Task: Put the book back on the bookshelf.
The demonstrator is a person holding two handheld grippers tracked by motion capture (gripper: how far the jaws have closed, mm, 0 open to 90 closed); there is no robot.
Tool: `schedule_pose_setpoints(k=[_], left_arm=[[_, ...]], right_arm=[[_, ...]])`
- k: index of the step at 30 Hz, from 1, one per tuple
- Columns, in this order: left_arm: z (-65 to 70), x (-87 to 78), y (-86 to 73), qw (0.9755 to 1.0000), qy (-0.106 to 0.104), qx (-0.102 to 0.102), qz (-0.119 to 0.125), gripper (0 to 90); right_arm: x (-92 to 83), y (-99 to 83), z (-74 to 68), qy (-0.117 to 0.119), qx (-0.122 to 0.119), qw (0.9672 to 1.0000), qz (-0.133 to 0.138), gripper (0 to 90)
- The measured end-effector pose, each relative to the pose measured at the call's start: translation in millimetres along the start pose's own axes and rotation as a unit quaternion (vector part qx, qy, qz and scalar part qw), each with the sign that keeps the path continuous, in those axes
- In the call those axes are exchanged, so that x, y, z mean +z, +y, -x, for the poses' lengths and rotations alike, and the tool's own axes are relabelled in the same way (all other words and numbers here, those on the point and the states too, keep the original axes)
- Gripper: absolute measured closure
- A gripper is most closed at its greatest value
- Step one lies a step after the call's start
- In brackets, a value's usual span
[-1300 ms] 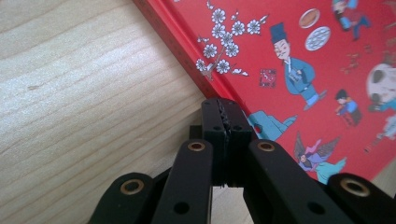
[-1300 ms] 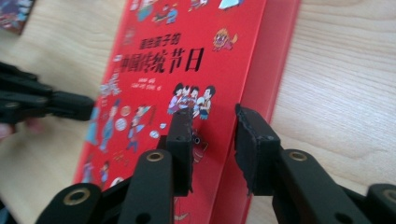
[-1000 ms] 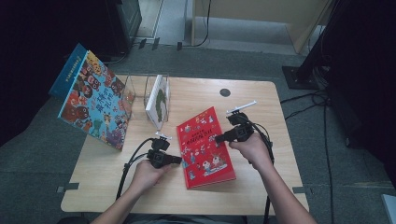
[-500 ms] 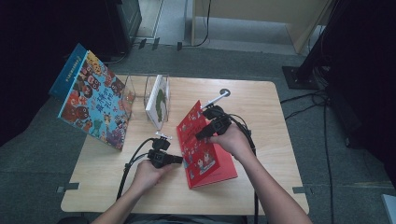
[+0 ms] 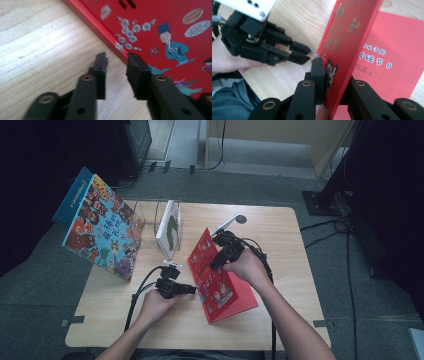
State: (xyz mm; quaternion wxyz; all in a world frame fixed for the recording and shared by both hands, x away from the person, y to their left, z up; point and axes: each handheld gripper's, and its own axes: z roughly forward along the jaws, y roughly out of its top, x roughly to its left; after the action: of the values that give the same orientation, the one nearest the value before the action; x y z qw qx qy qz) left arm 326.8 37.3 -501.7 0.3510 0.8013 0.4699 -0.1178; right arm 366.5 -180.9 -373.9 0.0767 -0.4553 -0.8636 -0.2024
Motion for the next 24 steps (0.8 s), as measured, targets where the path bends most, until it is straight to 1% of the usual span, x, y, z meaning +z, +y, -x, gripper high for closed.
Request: schedule_pose_setpoints(k=[4, 6, 7, 8, 9, 10, 11, 14, 16, 18, 23, 24], left_arm=[[-0.4, -3.0, 0.3, 0.9999, 0.003, 0.008, 0.01, 56.3], [-0.7, -4.6, 0.7, 0.9999, -0.002, 0.011, 0.013, 56.0], [-0.8, -5.9, 1.0, 0.9998, 0.0, 0.014, 0.016, 55.2], [-0.9, -6.9, 1.4, 0.9997, 0.001, 0.015, 0.02, 53.8], [-1.3, -8.6, 2.4, 0.9996, -0.004, 0.013, 0.024, 52.5], [-1.1, -9.7, 3.4, 0.9995, -0.004, 0.014, 0.027, 50.9], [-0.9, -10.8, 4.3, 0.9994, -0.003, 0.019, 0.029, 49.1], [0.5, -13.1, 5.7, 0.9992, -0.007, 0.021, 0.034, 46.3], [2.4, -14.1, 6.6, 0.9989, -0.009, 0.027, 0.037, 45.5], [3.6, -14.6, 7.8, 0.9987, -0.01, 0.028, 0.04, 43.6], [5.5, -16.2, 13.1, 0.9981, -0.025, 0.023, 0.052, 39.7], [6.1, -17.0, 14.2, 0.9978, -0.025, 0.025, 0.055, 39.2]], right_arm=[[-3.8, 2.0, -0.8, -0.003, 0.011, 0.9997, -0.02, 87.5], [-5.5, 2.1, 1.4, -0.002, 0.014, 0.9996, -0.025, 88.8], [-6.4, 1.8, 2.5, 0.0, 0.012, 0.9996, -0.025, 88.7], [-7.2, 1.4, 4.0, 0.003, 0.01, 0.9997, -0.024, 88.7], [-7.9, 1.2, 4.7, 0.005, 0.01, 0.9996, -0.024, 88.7], [-8.7, 1.1, 5.4, 0.008, 0.01, 0.9996, -0.023, 88.7], [-9.8, 1.4, 5.7, 0.01, 0.011, 0.9996, -0.022, 88.7], [-14.9, 3.3, 5.7, 0.014, 0.007, 0.9997, -0.02, 88.7], [-21.0, 4.5, 5.7, 0.017, 0.006, 0.9997, -0.016, 88.7], [-27.5, 5.7, 6.2, 0.02, 0.003, 0.9997, -0.01, 88.7], [-42.7, 6.7, 7.6, 0.028, 0.005, 0.9996, 0.003, 88.6], [-45.2, 6.7, 8.0, 0.028, 0.004, 0.9996, 0.004, 88.6]])
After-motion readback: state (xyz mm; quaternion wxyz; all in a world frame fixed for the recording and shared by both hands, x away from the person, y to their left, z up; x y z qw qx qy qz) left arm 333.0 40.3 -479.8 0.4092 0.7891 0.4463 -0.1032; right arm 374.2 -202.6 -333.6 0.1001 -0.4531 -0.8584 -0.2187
